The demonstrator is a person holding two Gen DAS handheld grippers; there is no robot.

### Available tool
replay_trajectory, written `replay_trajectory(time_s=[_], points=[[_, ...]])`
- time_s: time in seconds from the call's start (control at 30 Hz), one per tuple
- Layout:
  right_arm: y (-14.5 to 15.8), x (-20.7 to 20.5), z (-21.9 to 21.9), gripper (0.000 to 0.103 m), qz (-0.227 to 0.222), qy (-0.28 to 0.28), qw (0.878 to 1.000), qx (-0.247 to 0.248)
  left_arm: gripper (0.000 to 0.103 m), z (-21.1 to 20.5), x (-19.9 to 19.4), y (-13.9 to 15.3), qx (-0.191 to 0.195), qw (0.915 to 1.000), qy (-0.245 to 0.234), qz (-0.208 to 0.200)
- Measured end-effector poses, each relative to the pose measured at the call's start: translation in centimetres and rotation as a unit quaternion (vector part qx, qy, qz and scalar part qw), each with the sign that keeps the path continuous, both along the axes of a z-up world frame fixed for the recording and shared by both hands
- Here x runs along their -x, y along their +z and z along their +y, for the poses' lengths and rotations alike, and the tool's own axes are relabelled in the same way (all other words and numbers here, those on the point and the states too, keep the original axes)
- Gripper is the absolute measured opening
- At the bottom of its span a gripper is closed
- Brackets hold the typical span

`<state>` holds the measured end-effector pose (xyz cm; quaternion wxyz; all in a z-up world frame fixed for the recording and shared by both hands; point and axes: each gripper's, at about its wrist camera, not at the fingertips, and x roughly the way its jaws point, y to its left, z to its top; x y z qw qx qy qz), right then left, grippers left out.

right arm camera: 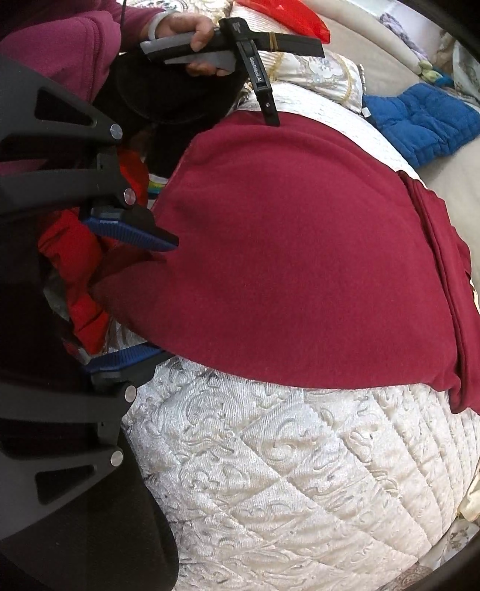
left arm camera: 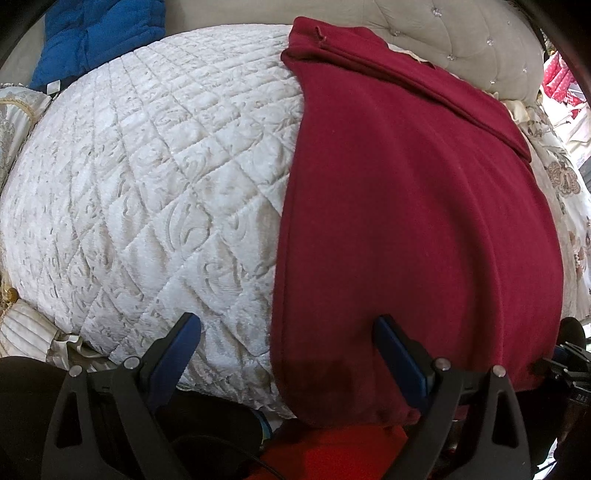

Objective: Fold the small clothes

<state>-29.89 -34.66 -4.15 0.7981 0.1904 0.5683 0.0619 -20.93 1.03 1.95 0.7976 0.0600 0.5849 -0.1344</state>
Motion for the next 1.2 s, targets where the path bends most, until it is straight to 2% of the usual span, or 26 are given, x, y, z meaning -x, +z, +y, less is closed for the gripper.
replay_trajectory(time_s=[0.23,0.6,0.67,0.7,0.8,0.9,1.07,1.2], points=[[-0.1,0.4,-0.8,0.029,-0.001,-0.007,1.000,-0.015,0.097,0.0,-0.1,-0.6,0.003,1.0000,0.000,0.002],[0.0,0.2,-0.1,0.027,-0.002,-0.008,1.000,0.002,0.096,-0.7,0.3,-1.6,0.009,0.9998,-0.015,0.009],[0.1,0.2,0.4,0.002,-0.007,-0.001,1.000,0.031,0.090,-1.1,0.5,-1.7,0.016,0.9995,-0.023,0.012],[0.2,0.2,0.5,0.000,-0.011,0.003,0.999,0.038,0.083,-1.1,0.5,-1.7,0.022,0.9993,-0.026,0.014],[0.7,0.3,0.1,0.000,-0.027,-0.002,1.000,0.008,0.070,-1.5,0.8,-1.7,0.030,0.9989,-0.034,0.015],[0.9,0.2,0.2,0.000,-0.028,0.004,1.000,0.011,0.060,-1.4,0.9,-1.6,0.027,0.9989,-0.039,0.007],[0.7,0.2,0.3,0.000,-0.021,0.008,1.000,0.014,0.059,-1.1,0.9,-1.1,0.028,0.9988,-0.040,0.007],[0.5,-0.2,0.4,0.000,-0.016,-0.001,1.000,-0.003,0.060,-1.1,0.8,-0.9,0.030,0.9987,-0.040,0.009]])
